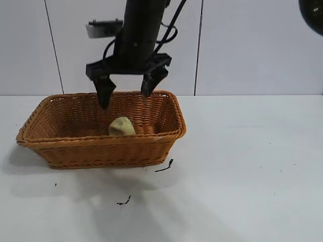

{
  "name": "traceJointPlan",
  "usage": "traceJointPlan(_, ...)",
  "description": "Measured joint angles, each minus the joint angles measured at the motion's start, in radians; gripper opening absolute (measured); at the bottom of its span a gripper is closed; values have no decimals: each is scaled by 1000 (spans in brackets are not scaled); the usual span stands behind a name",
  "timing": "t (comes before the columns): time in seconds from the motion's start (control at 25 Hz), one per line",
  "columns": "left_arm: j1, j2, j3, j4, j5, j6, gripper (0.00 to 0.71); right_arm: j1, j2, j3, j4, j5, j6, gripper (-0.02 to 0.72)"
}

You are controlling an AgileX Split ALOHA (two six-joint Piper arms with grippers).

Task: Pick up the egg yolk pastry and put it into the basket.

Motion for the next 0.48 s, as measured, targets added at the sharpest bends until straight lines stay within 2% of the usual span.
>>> traceJointPlan(0.2, 0, 0, 0, 0, 0, 0, 696, -95, -21, -65, 1, 24, 0, 681)
traceJointPlan(0.48, 0, 0, 0, 0, 0, 0, 696, -340, -21, -64, -6, 68, -13, 682)
